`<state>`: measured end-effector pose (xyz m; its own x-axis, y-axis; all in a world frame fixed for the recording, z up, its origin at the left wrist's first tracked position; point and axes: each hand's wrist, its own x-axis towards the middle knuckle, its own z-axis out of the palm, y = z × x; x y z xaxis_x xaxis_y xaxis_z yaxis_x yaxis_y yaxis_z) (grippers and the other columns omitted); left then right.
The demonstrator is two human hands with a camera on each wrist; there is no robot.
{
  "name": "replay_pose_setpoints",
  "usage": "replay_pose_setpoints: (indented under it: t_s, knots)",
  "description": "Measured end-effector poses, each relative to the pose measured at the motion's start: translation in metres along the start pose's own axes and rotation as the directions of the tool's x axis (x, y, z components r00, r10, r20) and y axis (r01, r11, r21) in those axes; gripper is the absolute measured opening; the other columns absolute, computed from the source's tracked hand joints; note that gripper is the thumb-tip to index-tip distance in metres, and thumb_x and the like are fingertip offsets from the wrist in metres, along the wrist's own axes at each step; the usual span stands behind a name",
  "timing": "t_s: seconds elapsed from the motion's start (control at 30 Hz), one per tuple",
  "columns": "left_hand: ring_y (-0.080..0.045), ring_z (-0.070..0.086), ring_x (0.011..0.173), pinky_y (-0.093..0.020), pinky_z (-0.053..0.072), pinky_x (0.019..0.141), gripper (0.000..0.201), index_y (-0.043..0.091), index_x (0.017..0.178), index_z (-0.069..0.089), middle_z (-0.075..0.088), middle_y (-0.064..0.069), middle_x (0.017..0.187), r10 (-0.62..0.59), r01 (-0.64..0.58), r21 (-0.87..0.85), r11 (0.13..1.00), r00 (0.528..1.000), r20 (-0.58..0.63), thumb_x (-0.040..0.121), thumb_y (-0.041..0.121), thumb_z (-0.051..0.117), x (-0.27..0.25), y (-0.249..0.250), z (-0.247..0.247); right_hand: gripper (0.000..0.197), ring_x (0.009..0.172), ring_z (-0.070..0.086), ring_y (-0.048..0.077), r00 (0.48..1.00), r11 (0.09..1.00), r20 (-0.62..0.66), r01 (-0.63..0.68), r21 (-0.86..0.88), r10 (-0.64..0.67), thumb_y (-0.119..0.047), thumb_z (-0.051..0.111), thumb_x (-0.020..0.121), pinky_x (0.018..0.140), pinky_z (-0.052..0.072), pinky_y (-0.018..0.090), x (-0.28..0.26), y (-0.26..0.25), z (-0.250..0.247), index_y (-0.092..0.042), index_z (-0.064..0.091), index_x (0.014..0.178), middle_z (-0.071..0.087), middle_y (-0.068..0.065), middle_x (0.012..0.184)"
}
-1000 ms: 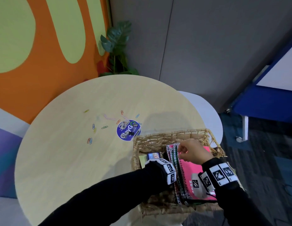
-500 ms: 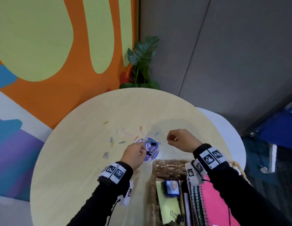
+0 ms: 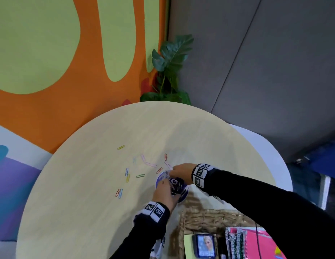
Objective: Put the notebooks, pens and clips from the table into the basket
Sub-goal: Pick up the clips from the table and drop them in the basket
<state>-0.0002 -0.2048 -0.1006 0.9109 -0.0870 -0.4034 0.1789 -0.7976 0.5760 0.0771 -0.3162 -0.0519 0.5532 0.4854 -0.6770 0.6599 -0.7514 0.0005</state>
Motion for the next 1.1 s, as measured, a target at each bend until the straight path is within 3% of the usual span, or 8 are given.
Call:
replay_pose_setpoints:
  t_s: [0.17,0.37,0.5,0.57,0.63,0.77,0.97,1.1]
  knots:
    - [-0.024,0.056,0.121,-0.033,0.048,0.099,0.064,0.013,0.132,0.046,0.057,-0.008,0.133,0.058,-0.058,0.016,0.998,0.998,0.016,0.077,0.038,0.067,0.009,0.003,0.004,0.038,0.106,0.060,0.036,1.000,1.000,-0.021,-0.014,0.027,0.015,-0.013,0.067,0.084,0.086,0.049,0.039,0.004,-0.001,-0.004,-0.007,0.055,0.119,0.061,0.020,0.116]
    - [-0.033,0.057,0.116,-0.036,0.046,0.094,0.040,0.002,0.117,0.058,0.062,-0.018,0.124,0.018,-0.026,0.173,0.985,0.999,0.043,0.086,0.026,0.055,0.005,0.014,-0.007,0.030,0.083,0.056,0.030,0.949,0.933,-0.233,-0.124,0.338,0.211,-0.013,0.070,0.076,0.063,0.035,0.030,-0.058,-0.002,-0.032,-0.011,0.041,0.085,0.064,0.017,0.097]
    - [-0.032,0.061,0.110,-0.036,0.049,0.092,0.030,0.006,0.106,0.064,0.067,-0.016,0.115,0.012,-0.013,0.106,0.994,1.000,0.010,0.081,0.023,0.058,-0.005,0.018,-0.022,0.021,0.067,0.049,0.024,0.850,0.795,-0.402,-0.031,0.606,0.340,-0.001,0.064,0.068,0.060,0.039,0.029,-0.135,-0.022,-0.019,-0.007,0.052,0.084,0.060,0.005,0.074]
    - [-0.032,0.064,0.101,-0.035,0.052,0.087,0.023,0.007,0.095,0.067,0.071,-0.014,0.105,0.012,-0.012,0.005,1.000,0.999,-0.045,0.076,0.019,0.064,-0.011,0.021,-0.034,0.023,0.064,0.051,0.018,0.853,0.774,-0.407,0.004,0.633,0.328,-0.003,0.065,0.067,0.059,0.041,0.021,-0.170,-0.043,-0.002,-0.006,0.060,0.089,0.065,0.004,0.075]
    - [-0.031,0.065,0.097,-0.036,0.054,0.086,0.021,0.009,0.091,0.067,0.072,-0.012,0.101,0.031,-0.036,-0.077,0.996,0.998,-0.062,0.072,0.018,0.067,-0.021,0.024,-0.047,0.021,0.065,0.055,0.017,0.901,0.782,-0.341,0.003,0.623,0.268,-0.009,0.067,0.069,0.058,0.041,0.013,-0.189,-0.065,0.022,-0.010,0.063,0.090,0.069,0.003,0.079]
    - [-0.027,0.064,0.101,-0.032,0.052,0.086,0.021,0.010,0.090,0.067,0.070,-0.009,0.102,0.132,-0.132,-0.044,0.990,0.991,0.005,0.071,0.019,0.069,-0.052,0.034,-0.072,0.018,0.077,0.061,0.028,0.984,0.845,-0.061,-0.110,0.524,0.166,-0.012,0.066,0.071,0.062,0.046,0.032,-0.188,-0.108,0.074,-0.007,0.064,0.088,0.070,0.011,0.088]
    - [-0.023,0.063,0.094,-0.032,0.051,0.080,0.022,0.007,0.091,0.070,0.071,-0.010,0.092,0.278,-0.352,0.209,0.912,0.908,0.315,0.075,0.021,0.063,-0.129,0.064,-0.092,0.024,0.064,0.047,0.026,0.960,0.887,0.159,-0.274,0.372,0.230,-0.024,0.062,0.086,0.059,0.042,0.032,-0.171,-0.135,0.109,0.000,0.060,0.082,0.047,0.006,0.068]
    - [-0.022,0.041,0.071,-0.035,0.042,0.063,0.007,0.021,0.073,0.055,0.047,-0.004,0.076,0.362,-0.514,0.325,0.794,0.829,0.426,0.069,0.021,0.061,-0.168,0.078,-0.083,0.021,0.081,0.058,0.033,0.940,0.884,0.209,-0.327,0.334,0.268,-0.014,0.061,0.086,0.066,0.044,0.033,-0.168,-0.141,0.111,0.001,0.060,0.101,0.056,0.017,0.088]
